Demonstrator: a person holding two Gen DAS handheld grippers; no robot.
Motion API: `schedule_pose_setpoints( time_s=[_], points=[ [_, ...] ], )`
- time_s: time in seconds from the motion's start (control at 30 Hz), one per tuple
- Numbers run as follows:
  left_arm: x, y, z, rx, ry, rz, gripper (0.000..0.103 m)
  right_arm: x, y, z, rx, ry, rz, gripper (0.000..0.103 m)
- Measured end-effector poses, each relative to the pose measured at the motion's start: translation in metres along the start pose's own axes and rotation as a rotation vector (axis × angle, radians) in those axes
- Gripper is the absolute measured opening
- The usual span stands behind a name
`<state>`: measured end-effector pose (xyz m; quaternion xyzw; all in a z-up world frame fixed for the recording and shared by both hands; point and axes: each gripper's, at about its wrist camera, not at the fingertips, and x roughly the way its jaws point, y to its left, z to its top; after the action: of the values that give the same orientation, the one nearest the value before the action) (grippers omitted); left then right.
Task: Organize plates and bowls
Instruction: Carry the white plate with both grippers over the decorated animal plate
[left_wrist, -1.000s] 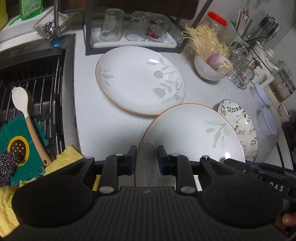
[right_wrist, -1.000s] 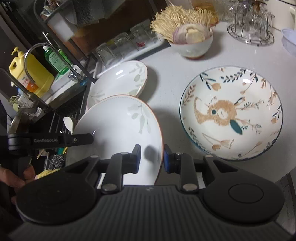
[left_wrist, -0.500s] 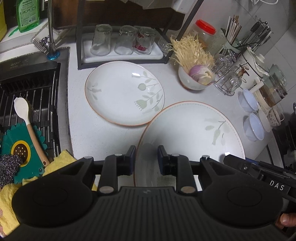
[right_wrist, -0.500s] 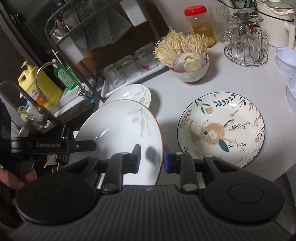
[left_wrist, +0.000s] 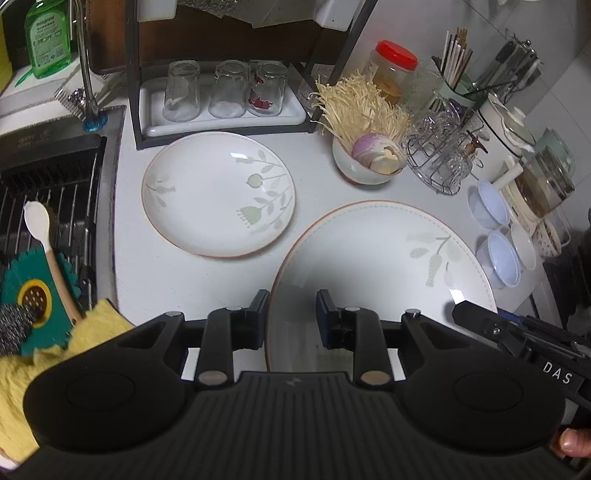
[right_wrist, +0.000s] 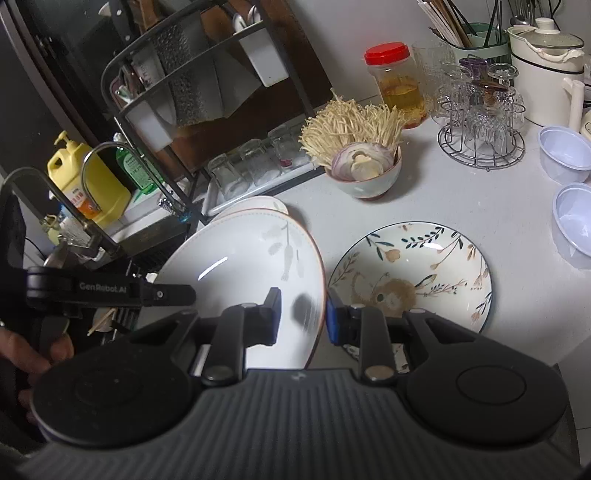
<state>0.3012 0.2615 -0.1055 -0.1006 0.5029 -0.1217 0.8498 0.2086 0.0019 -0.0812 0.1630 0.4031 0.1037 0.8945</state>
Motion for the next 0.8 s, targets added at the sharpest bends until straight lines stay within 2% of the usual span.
schedule_pose_setpoints(
  time_s=[0.2,0.37,0.47,0.67,0.8],
  points=[
    [0.011,-0.03,-0.007,-0.101,-0.013,-0.012,0.031,-0.012,-0.032,0.012,-0.04,-0.02,0.027,0.028],
    [0.029,-0.063,-0.011,-0.099,-0.011,-0.009,0.032,-0.018,-0.064,0.019,-0.054,-0.024,0.021,0.028],
    [0.043,-0.077,-0.012,-0.132,-0.007,-0.01,0.032,-0.017,-0.082,0.022,-0.067,-0.016,0.015,0.028],
    [0.08,-0.094,-0.005,-0.166,0.052,0.003,0.032,-0.003,-0.118,0.028,-0.018,0.009,0.032,0.028],
    [0.101,-0.105,0.001,-0.129,0.071,0.026,0.032,0.009,-0.132,0.029,-0.029,0.013,0.021,0.028]
  ],
)
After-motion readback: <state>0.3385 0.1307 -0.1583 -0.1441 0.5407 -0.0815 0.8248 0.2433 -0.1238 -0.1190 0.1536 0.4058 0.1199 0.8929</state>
